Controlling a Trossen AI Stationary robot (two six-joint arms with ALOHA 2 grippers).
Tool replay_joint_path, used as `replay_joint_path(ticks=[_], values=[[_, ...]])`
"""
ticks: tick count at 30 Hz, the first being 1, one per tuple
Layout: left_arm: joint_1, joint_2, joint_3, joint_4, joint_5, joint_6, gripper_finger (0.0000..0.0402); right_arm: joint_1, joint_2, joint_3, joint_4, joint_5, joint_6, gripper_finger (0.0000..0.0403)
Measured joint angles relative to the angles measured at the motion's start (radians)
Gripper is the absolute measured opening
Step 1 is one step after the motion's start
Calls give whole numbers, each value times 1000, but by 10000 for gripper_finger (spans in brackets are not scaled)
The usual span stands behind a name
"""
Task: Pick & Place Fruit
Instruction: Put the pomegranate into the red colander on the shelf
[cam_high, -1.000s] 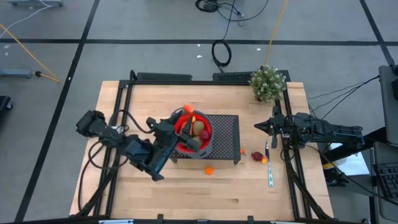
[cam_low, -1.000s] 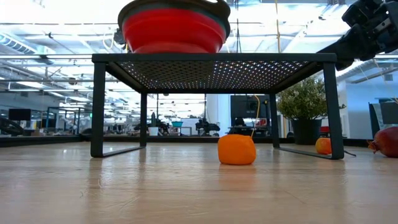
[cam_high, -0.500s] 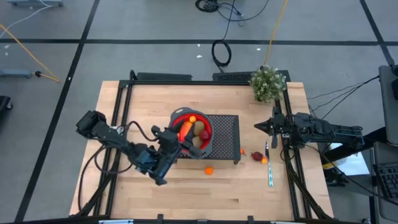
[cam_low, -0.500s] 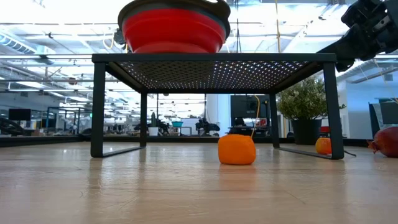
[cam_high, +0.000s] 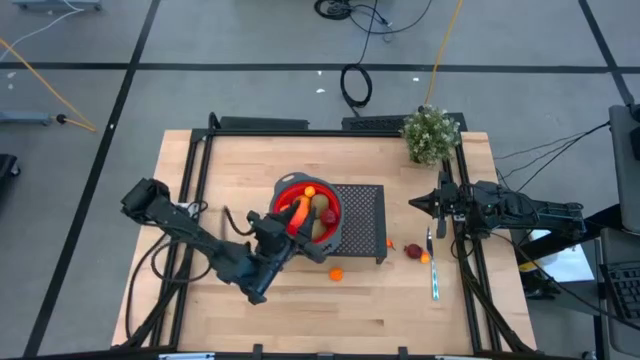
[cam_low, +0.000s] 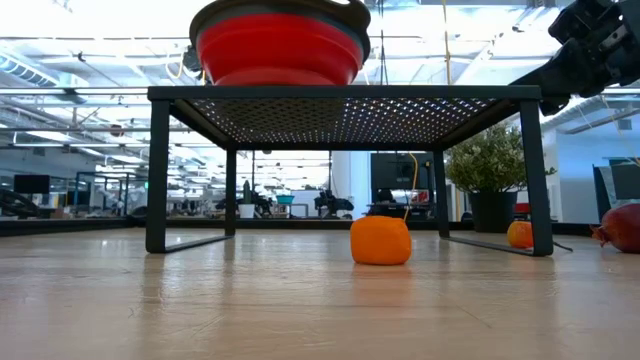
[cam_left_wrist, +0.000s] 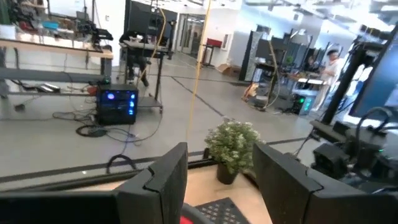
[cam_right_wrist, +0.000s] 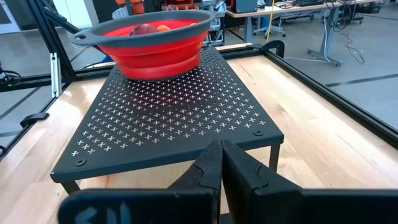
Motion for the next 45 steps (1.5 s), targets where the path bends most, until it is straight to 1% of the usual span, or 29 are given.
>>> replay_joint_path(ticks=[1, 3, 5, 8, 11, 14, 17, 20, 25, 32, 35, 38, 40, 45], values=[[-2, -1, 0, -72, 18, -83, 179, 0, 0, 0, 0, 0, 0, 0], [-3, -1, 0, -216, 91, -257, 179, 0, 0, 0, 0, 0, 0, 0], [5, 0, 0, -345, 192, -430, 179, 0, 0, 0, 0, 0, 0, 0], [43, 0, 0, -551, 370, -681, 179, 0, 0, 0, 0, 0, 0, 0], [93, 1, -1, -718, 529, -889, 179, 0, 0, 0, 0, 0, 1, 0], [140, 1, 12, -824, 656, -976, 179, 0, 0, 0, 0, 0, 30, 0], [178, 1, 50, -929, 747, -986, 179, 0, 0, 0, 0, 0, 57, 0], [211, 1, 114, -1091, 815, -987, 179, 0, 0, 0, 0, 0, 60, 0], [246, 0, 252, -1409, 885, -1023, 179, 0, 0, 0, 0, -2, 64, 0], [253, -1, 431, -1880, 896, -1114, 179, 0, 0, 0, -2, -3, 179, 0], [253, -1, 476, -2074, 896, -1173, 179, 0, 0, 0, -8, -5, 191, 0], [253, -10, 491, -2248, 896, -1236, 179, 0, 0, 0, -8, -36, 191, 0], [253, -31, 481, -2309, 896, -1283, 179, 0, 0, 0, -8, -64, 192, 0], [263, -138, 397, -2305, 884, -1281, 179, 0, 0, 0, -8, -103, 230, 0]])
